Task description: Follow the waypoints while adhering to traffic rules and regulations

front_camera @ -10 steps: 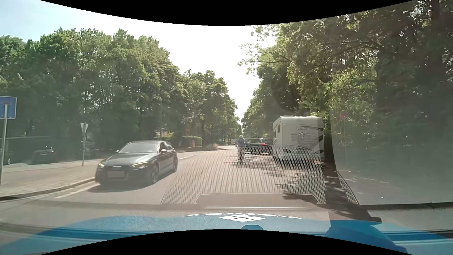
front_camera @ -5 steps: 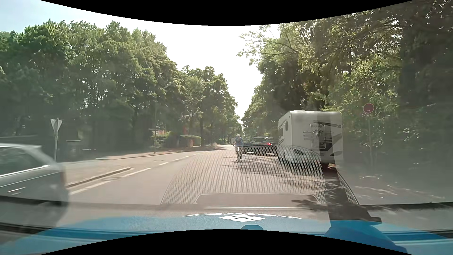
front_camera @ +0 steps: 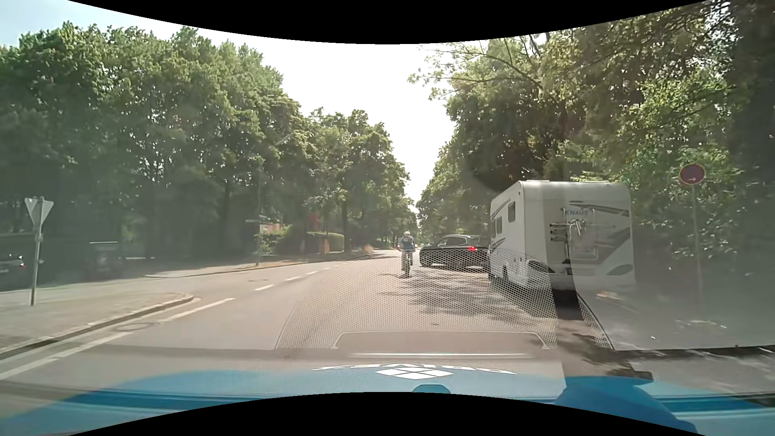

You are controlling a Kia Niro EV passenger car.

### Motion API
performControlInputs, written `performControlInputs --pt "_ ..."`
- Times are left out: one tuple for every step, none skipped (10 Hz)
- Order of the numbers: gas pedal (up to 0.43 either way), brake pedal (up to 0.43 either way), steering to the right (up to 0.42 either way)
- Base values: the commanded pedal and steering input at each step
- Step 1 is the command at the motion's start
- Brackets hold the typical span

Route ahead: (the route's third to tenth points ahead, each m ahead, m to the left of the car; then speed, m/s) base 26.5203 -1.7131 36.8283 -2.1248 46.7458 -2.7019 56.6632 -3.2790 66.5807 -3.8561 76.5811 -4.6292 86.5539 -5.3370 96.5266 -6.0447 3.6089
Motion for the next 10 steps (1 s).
performControlInputs --pt "0.197 0.000 -0.034" --pt "0.197 0.000 -0.034" --pt "0.197 0.000 -0.034" --pt "0.197 0.000 -0.033" --pt "0.197 0.000 -0.033" --pt "0.197 0.000 -0.032" --pt "0.209 0.000 -0.031" --pt "0.209 0.000 -0.030" --pt "0.209 0.000 -0.029" --pt "0.209 0.000 -0.029"
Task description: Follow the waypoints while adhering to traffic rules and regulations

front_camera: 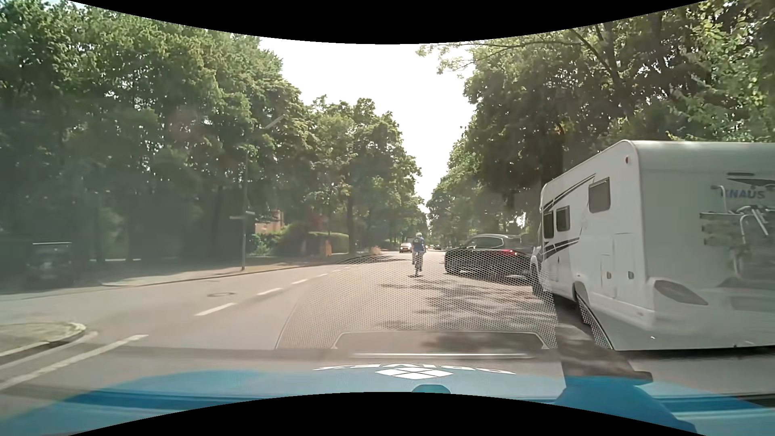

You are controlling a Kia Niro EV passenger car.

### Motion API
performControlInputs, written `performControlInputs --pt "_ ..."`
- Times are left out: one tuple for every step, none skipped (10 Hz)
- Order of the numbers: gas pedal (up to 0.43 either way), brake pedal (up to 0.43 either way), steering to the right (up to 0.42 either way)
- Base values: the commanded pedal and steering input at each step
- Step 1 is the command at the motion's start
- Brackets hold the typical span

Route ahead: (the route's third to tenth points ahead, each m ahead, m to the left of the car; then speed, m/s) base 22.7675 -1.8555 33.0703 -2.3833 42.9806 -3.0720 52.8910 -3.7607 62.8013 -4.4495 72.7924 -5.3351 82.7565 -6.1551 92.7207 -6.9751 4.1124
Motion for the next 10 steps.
performControlInputs --pt "0.220 0.000 -0.029" --pt "0.228 0.000 -0.025" --pt "0.228 0.000 -0.019" --pt "0.240 0.000 -0.012" --pt "0.248 0.000 -0.009" --pt "0.260 0.000 -0.007" --pt "0.260 0.000 -0.004" --pt "0.260 0.000 0.000" --pt "0.260 0.000 0.004" --pt "0.268 0.000 0.010"
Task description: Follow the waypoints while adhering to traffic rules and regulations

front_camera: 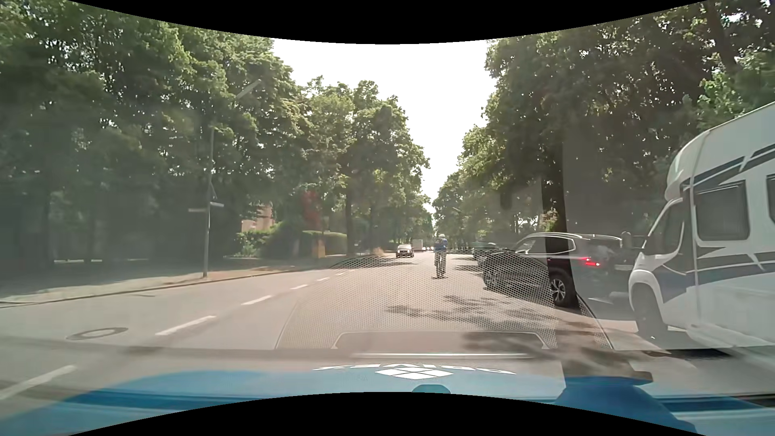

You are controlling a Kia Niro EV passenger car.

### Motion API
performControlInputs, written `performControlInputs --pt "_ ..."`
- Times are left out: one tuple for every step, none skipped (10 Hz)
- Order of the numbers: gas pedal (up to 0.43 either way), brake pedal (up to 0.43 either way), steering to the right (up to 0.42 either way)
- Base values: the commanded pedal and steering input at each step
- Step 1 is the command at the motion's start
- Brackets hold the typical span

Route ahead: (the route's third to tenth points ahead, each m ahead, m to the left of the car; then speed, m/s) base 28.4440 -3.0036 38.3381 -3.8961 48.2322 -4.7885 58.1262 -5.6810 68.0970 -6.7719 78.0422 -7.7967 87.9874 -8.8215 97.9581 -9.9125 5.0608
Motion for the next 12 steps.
performControlInputs --pt "0.268 0.000 0.016" --pt "0.268 0.000 0.021" --pt "0.280 0.000 0.023" --pt "0.280 0.000 0.026" --pt "0.268 0.000 0.030" --pt "0.268 0.000 0.036" --pt "0.248 0.000 0.039" --pt "0.209 0.000 0.042" --pt "0.197 0.000 0.047" --pt "0.189 0.000 0.050" --pt "0.177 0.000 0.053" --pt "0.169 0.000 0.054"
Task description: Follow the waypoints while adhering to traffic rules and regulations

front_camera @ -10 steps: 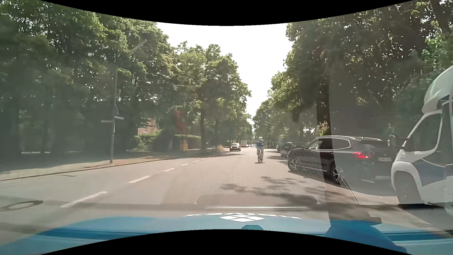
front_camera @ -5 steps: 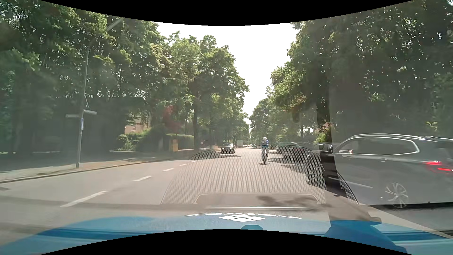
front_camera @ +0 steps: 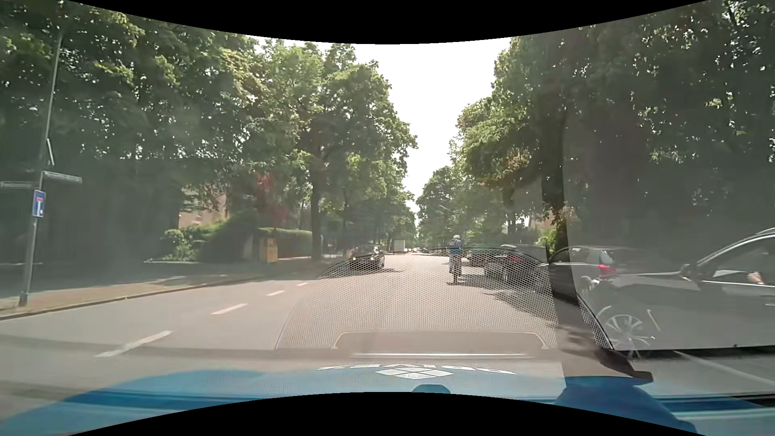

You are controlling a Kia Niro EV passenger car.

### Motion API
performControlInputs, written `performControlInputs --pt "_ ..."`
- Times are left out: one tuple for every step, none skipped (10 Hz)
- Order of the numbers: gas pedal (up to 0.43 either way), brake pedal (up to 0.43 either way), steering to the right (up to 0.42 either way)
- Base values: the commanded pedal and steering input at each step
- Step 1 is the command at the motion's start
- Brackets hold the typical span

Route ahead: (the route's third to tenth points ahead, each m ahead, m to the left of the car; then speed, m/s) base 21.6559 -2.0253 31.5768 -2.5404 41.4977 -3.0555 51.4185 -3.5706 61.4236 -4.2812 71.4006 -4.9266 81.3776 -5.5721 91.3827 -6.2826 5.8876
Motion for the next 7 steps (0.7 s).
performControlInputs --pt "0.157 0.000 0.056" --pt "0.150 0.000 0.060" --pt "0.150 0.000 0.063" --pt "0.150 0.000 0.066" --pt "0.138 0.000 0.067" --pt "0.130 0.000 0.067" --pt "0.130 0.000 0.067"
